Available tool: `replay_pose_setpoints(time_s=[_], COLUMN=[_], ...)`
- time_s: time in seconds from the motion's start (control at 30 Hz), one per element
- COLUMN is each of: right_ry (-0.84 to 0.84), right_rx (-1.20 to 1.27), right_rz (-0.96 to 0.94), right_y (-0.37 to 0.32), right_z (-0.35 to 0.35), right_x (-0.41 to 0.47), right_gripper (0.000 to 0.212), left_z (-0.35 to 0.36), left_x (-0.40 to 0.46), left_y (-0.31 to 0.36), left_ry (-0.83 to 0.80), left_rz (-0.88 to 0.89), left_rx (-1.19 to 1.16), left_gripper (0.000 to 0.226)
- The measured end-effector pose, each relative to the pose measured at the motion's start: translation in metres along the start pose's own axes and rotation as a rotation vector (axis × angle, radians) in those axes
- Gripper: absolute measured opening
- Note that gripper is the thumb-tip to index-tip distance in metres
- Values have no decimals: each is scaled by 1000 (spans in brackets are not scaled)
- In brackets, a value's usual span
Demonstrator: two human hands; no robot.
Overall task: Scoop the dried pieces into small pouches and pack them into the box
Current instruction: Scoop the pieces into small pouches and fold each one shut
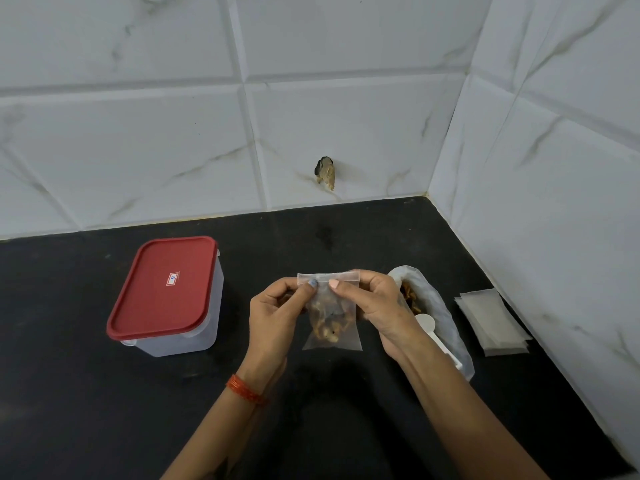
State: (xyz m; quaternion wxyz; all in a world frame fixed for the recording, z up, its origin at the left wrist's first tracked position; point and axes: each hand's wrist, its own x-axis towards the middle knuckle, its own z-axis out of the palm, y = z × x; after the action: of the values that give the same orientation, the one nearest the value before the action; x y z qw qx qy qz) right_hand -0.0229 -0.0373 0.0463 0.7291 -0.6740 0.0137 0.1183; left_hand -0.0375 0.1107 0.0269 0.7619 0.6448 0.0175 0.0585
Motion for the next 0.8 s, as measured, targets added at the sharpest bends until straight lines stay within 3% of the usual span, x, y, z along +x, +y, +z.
replay_pose_setpoints(time_s=[0.37,0.8], right_ry=[-4,-51], right_rx=[-39,16], right_rz=[29,214], right_y=[1,17], right_z=[6,10], right_x=[9,31], right_gripper=[4,17], left_z=[-6,-28], left_x=[3,14], left_y=[-3,-12], left_ry=[39,113], left_rz=[-89,-262], left_rx=[4,-56], left_gripper=[14,19])
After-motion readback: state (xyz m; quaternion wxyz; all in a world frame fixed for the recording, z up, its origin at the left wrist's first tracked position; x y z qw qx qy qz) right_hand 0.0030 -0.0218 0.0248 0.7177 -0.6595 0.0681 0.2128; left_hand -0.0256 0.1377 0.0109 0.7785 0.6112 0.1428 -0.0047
